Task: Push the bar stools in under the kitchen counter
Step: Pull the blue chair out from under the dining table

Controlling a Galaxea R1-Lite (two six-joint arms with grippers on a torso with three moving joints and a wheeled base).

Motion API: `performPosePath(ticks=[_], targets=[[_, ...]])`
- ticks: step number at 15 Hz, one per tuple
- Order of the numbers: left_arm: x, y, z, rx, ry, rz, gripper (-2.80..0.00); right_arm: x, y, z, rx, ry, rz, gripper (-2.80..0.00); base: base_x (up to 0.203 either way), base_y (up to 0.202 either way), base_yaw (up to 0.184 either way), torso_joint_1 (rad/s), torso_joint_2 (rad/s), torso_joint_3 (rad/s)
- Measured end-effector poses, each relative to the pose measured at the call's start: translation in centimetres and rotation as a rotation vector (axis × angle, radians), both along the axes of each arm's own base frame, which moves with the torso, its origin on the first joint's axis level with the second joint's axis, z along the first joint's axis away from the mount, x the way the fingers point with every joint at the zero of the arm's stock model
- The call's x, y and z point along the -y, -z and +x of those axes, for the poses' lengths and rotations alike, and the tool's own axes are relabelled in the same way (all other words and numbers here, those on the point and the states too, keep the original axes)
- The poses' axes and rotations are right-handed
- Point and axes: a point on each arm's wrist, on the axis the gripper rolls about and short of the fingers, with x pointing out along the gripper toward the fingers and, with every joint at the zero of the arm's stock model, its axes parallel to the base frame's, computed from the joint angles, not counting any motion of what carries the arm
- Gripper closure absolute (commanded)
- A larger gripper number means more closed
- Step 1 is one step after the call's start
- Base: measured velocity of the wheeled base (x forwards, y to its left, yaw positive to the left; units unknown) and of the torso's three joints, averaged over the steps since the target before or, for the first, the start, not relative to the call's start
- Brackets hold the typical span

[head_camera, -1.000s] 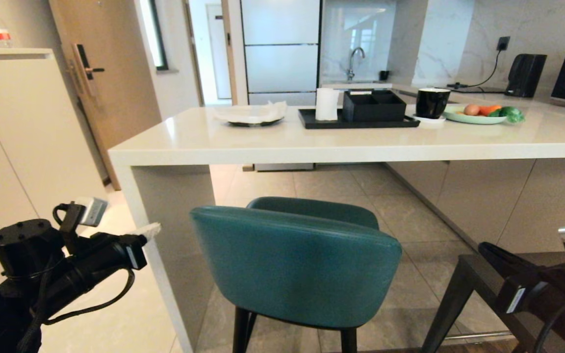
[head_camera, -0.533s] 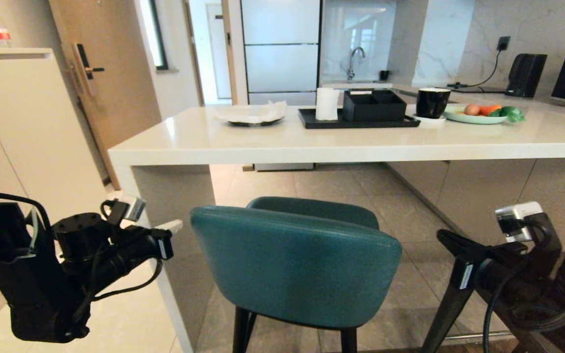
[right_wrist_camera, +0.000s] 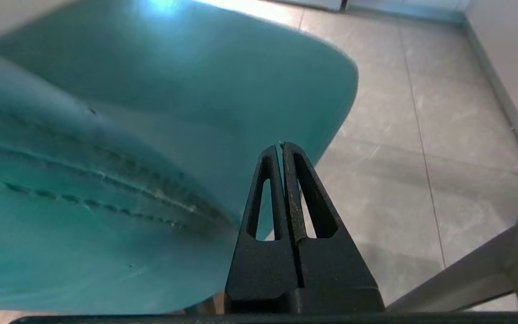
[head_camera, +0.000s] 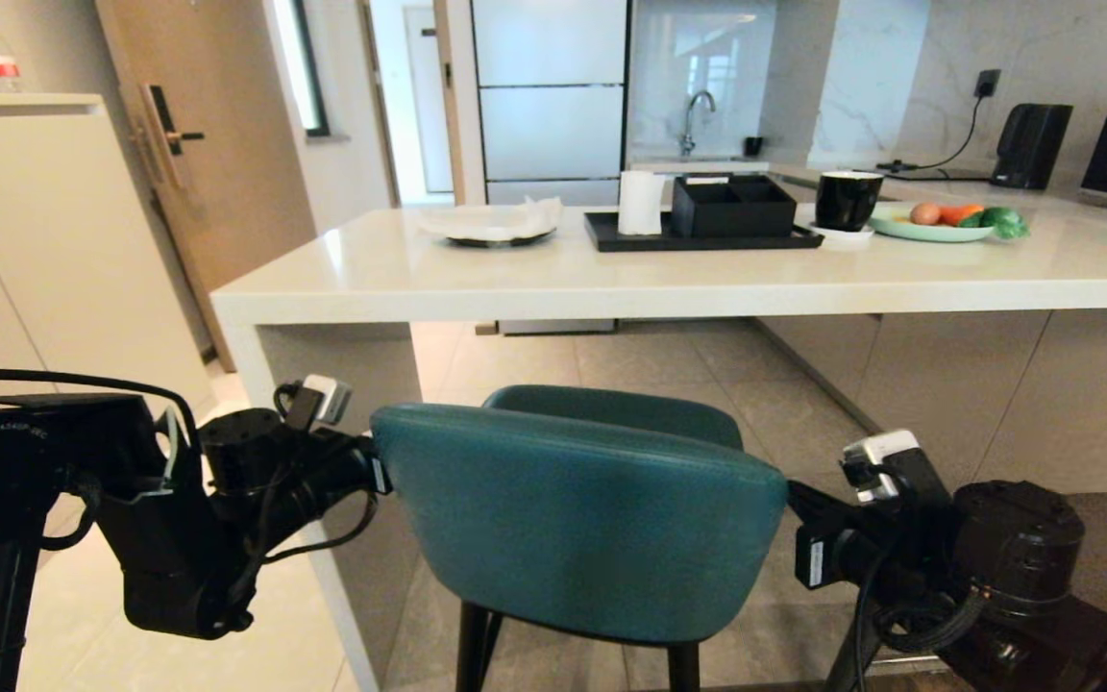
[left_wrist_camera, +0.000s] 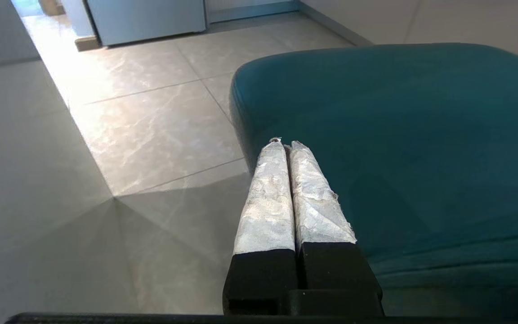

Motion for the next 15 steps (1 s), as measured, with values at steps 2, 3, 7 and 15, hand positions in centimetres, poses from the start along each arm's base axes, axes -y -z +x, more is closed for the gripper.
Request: performPosePath(ticks=[2, 3, 7, 15], targets=[[0.6, 0.1, -0.3, -0.008, 0.017, 0.001, 0.0, -0.3, 0.7, 0.2, -0.023, -0.005, -0.009, 0.0, 0.0, 0.0, 0.0, 0.0, 0.0, 0.0], [1.1, 0.1, -0.7, -0.017, 0.029, 0.002, 0.0, -0.3, 0.9, 0.3, -0.031, -0.005, -0.011, 0.0, 0.0, 0.0, 0.0, 0.0, 0.0, 0.0], [2.9, -0.1, -3.5, -0.079, 0.094, -0.001, 0.0, -1.1, 1.5, 1.1, -0.037, -0.01, -0.011, 0.0, 0.0, 0.0, 0.0, 0.0, 0.0, 0.0], [2.9, -1.7, -8.9, -0.155, 0.135, -0.005, 0.0, -2.1, 1.9, 1.9, -0.036, -0.022, 0.019, 0.0, 0.0, 0.0, 0.0, 0.0, 0.0, 0.0]])
